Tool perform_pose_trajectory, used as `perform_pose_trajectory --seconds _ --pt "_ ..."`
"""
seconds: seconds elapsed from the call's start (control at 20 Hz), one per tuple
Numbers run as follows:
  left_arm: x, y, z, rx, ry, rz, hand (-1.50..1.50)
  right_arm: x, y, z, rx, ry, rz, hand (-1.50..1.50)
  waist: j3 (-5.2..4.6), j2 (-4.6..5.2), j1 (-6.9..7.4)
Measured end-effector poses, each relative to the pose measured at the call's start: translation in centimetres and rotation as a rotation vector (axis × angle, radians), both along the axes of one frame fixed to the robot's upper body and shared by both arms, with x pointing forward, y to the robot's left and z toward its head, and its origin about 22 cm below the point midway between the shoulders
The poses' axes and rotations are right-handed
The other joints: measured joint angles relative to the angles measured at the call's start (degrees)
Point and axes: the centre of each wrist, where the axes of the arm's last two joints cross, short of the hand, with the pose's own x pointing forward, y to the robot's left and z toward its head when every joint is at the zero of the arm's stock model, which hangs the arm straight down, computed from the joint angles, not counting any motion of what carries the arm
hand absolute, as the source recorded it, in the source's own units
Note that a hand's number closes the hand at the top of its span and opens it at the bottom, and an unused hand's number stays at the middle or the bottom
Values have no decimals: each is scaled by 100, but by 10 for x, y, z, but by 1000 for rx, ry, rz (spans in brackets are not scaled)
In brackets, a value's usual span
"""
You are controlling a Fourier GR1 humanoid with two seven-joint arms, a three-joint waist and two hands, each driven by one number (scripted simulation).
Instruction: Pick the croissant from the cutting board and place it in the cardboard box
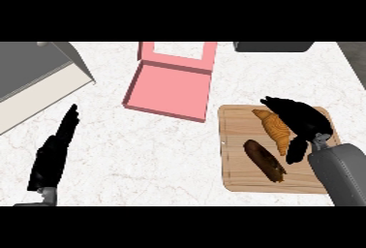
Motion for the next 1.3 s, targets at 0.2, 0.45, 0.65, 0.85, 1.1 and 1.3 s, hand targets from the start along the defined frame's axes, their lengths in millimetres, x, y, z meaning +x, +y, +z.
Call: perform_pose_trajectory --seconds 0.2,0.45,0.65,0.85,1.1,1.3 --pt "-1 3 0 -4 3 -2 0 2 2 -4 7 1 -6 -150 0 0 0" --pt "3 3 0 2 7 -6 0 9 0 -12 -20 14 -2 -150 -1 1 5" --pt "8 6 0 0 2 -3 0 11 0 -27 -31 29 -3 150 0 3 5" --pt "3 6 1 2 5 1 0 10 -2 -31 -16 24 6 150 -10 -9 5" --pt "3 1 -2 1 4 3 0 4 2 -33 -51 -108 44 150 -15 -13 -6" --pt "1 0 1 -3 5 -9 0 23 -7 -25 -44 -179 84 150 -12 3 45"
